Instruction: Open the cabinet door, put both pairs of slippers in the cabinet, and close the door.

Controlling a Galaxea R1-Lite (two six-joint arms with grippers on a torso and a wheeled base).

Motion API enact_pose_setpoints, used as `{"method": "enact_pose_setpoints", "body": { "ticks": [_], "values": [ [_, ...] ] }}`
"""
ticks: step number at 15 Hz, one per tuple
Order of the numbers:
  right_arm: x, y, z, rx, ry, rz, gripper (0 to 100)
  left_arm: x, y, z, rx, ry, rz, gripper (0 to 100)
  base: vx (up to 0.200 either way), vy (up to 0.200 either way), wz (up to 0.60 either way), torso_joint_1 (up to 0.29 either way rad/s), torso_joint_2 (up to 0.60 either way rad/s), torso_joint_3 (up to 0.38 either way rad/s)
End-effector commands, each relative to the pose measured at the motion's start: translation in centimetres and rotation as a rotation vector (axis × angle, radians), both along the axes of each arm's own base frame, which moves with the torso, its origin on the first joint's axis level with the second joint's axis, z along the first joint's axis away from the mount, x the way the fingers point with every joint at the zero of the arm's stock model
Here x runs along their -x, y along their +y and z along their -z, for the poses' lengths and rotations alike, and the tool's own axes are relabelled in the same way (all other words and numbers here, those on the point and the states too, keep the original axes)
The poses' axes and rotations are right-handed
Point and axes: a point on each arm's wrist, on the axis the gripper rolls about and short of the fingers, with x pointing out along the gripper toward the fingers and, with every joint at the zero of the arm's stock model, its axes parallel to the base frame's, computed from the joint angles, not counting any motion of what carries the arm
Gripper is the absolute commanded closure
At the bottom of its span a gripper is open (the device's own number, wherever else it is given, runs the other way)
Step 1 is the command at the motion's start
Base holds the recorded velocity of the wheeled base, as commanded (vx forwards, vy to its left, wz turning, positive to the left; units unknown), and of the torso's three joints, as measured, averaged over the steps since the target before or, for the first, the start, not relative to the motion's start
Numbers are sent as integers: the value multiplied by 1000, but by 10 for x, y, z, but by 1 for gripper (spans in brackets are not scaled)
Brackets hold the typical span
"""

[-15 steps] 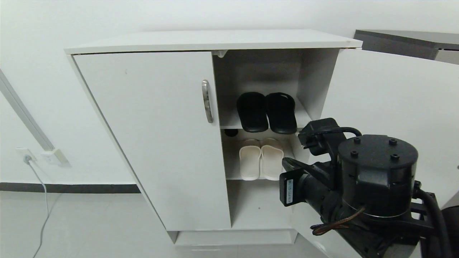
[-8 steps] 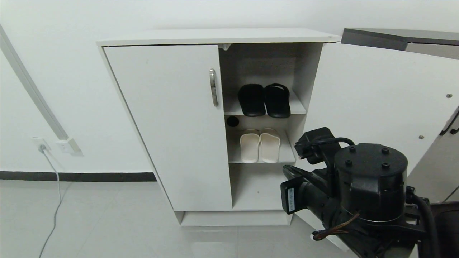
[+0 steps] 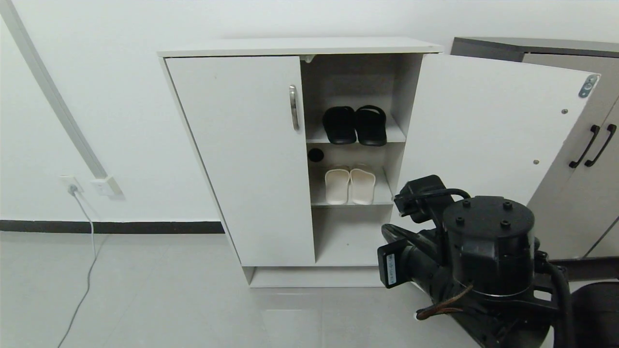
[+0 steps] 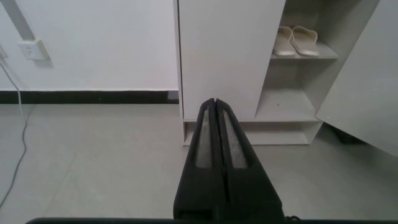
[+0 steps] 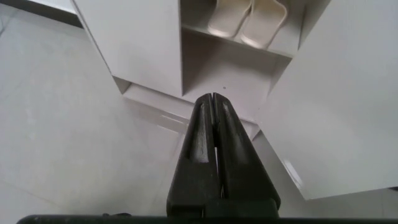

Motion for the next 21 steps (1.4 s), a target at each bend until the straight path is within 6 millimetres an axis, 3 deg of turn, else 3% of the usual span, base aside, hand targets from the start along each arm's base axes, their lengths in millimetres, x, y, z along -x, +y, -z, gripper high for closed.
{"method": "enact_pose_setpoints", "body": {
  "ticks": [1, 16, 21],
  "values": [
    [0, 1, 2, 3, 2, -1, 100, 0, 0, 0, 1, 1, 0, 100, 0, 0, 0, 0, 0, 0],
    [-1, 1, 2, 6, 3, 1, 100, 0, 0, 0, 1, -1, 0, 100, 0, 0, 0, 0, -5, -4],
    [-2, 1, 2, 6, 2, 4, 100, 0, 0, 0, 1, -1, 0, 100, 0, 0, 0, 18, -306, -342]
  ]
}}
